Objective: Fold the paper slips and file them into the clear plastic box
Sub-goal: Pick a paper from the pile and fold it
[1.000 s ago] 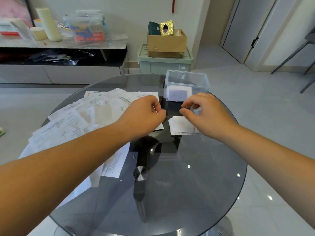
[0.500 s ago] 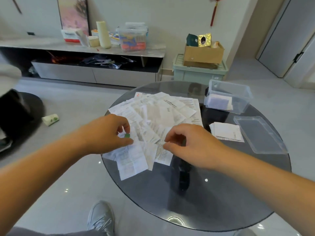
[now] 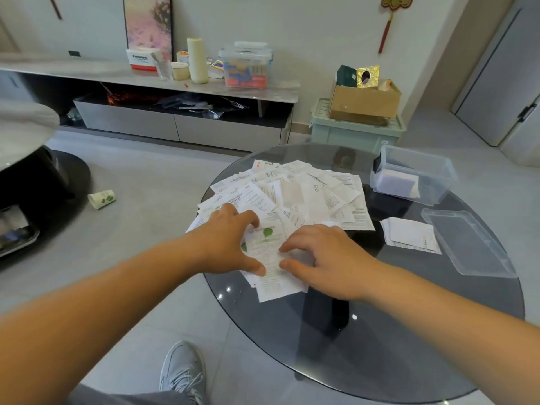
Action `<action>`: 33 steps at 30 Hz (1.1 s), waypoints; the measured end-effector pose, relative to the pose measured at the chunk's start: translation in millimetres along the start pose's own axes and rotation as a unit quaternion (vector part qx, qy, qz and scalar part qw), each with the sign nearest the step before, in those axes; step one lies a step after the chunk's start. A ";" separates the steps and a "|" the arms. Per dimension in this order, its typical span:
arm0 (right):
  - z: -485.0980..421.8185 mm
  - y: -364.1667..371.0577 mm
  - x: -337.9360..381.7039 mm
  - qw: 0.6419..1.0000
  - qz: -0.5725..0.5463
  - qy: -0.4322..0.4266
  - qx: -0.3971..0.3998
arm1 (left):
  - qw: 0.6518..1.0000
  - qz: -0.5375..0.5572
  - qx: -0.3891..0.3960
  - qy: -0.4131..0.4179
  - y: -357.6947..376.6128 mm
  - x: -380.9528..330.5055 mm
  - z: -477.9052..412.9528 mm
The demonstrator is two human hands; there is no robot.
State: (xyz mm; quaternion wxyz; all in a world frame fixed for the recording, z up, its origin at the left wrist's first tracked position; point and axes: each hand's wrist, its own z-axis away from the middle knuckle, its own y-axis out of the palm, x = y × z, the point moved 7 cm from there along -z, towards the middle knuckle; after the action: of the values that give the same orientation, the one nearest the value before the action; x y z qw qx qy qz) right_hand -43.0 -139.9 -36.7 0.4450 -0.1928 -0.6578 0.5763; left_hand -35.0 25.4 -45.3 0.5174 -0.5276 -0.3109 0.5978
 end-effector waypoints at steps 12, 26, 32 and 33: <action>4.1 -20.0 -44.9 0.942 -0.275 0.122 -0.150 | 0.995 0.009 -0.087 0.045 2.6 -32.0 -10.5; 82.0 -62.4 -91.5 0.865 -0.415 0.184 -0.215 | 0.851 0.523 0.017 0.047 -3.9 -117.4 -13.4; 125.1 -50.0 -122.7 0.884 -0.354 0.218 -0.213 | 0.862 0.497 0.092 0.048 24.4 -158.4 -21.4; 130.8 -51.1 -124.5 0.904 -0.310 0.201 -0.215 | 0.857 0.504 0.100 0.045 28.5 -162.3 -22.6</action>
State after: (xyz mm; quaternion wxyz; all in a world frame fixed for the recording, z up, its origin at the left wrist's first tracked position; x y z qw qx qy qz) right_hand -69.4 -325.4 -26.5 0.6718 -0.1823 -0.6886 0.2034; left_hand -36.7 -139.8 -27.0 0.2090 -0.5842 0.0825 0.7799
